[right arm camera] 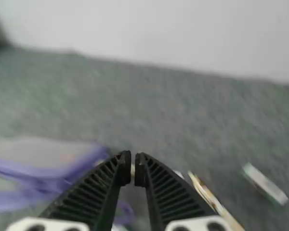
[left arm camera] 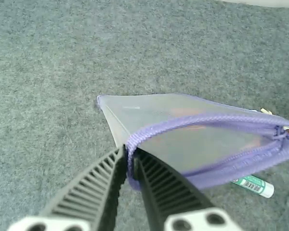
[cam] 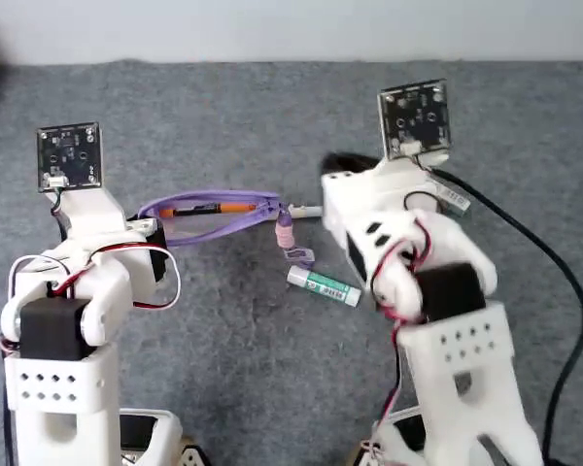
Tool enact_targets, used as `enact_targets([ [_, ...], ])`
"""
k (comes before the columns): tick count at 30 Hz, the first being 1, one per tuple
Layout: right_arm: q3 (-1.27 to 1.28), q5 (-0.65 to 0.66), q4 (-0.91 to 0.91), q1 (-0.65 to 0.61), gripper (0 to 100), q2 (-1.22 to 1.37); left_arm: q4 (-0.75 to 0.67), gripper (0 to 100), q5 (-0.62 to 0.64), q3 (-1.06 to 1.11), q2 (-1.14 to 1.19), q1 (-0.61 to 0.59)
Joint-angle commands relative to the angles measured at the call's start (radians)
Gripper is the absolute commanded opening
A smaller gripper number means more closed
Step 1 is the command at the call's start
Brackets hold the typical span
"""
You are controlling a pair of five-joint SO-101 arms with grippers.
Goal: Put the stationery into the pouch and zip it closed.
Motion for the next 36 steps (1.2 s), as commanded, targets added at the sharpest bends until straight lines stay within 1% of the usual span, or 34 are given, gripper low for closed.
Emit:
enact_targets([
  [1, -0.008, 0.086, 0.093, 0.088, 2.6, 0.096, -0.003, 1, 0.011, -0.044, 0.005, 0.002],
  [6, -0.008, 0.239, 0.165, 0.159, 2.7, 0.260, -0.003, 1, 0.011, -0.044, 0.005, 0.002],
  [9, -0.017, 0.310, 0.166, 0.182, 3.2, 0.357, -0.003, 1, 0.011, -0.044, 0.005, 0.002],
  [11, -0.064, 0.328, 0.185, 0.179, 7.5, 0.420, -0.003, 1, 0.011, -0.042, 0.005, 0.002],
  [14, -0.187, 0.330, 0.252, 0.174, 18.0, 0.516, -0.002, 1, 0.009, -0.042, 0.005, 0.002],
  [16, -0.281, 0.331, 0.292, 0.179, 22.2, 0.588, -0.002, 1, 0.008, -0.042, 0.005, 0.002],
  [18, -0.373, 0.341, 0.337, 0.185, 22.1, 0.664, 0.000, 1, 0.008, -0.042, 0.005, 0.002],
  [20, -0.448, 0.385, 0.378, 0.200, 21.0, 0.743, 0.003, 1, 0.008, -0.042, 0.005, 0.002],
  [26, -0.615, 0.466, 0.394, 0.255, 19.9, 0.954, 0.003, 1, 0.008, -0.042, 0.006, 0.002],
  [30, -0.686, 0.473, 0.358, 0.265, 19.9, 1.076, 0.003, 1, 0.008, -0.042, 0.006, 0.002],
  [34, -0.727, 0.473, 0.286, 0.255, 19.9, 1.194, 0.002, 1, 0.006, -0.042, 0.006, 0.002],
  [36, -0.750, 0.473, 0.282, 0.245, 19.9, 1.244, 0.002, 1, 0.006, -0.042, 0.006, 0.002],
])
